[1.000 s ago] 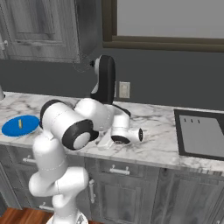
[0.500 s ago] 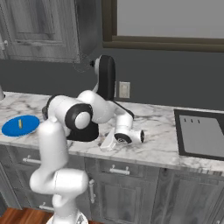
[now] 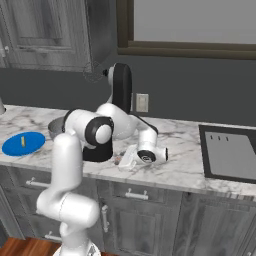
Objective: Add butter and sugar cubes to the stand mixer bowl and then turn on the stand mixer to begin making frosting.
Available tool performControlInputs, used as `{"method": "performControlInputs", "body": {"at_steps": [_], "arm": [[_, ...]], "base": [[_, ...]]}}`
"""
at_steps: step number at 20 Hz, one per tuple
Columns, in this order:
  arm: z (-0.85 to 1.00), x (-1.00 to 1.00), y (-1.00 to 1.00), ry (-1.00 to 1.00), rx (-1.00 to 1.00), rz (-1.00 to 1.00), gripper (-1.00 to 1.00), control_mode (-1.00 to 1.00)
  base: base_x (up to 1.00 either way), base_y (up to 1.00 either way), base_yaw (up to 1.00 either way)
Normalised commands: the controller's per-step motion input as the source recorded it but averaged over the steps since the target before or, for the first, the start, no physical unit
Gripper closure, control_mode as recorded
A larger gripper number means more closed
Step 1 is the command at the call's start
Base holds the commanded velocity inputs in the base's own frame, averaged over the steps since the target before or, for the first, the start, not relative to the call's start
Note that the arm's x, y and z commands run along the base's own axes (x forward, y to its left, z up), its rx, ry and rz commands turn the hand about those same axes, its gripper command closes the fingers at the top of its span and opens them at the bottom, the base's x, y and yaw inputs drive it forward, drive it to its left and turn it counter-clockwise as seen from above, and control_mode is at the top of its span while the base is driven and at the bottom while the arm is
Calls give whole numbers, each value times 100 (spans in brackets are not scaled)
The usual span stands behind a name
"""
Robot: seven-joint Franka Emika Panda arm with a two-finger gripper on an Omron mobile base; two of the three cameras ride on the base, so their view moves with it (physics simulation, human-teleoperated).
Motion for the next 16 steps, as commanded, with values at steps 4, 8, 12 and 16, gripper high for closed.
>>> {"method": "performControlInputs", "body": {"at_steps": [4,8,12,16], "arm": [[-25,-11,28,0,0,0,100,-100],[-13,-43,15,-1,0,0,100,-100],[31,-64,14,-8,0,-4,100,-100],[100,-85,13,-9,0,-8,100,-100]], "base": [[0,0,0],[0,0,0],[0,0,0],[0,0,0]]}}
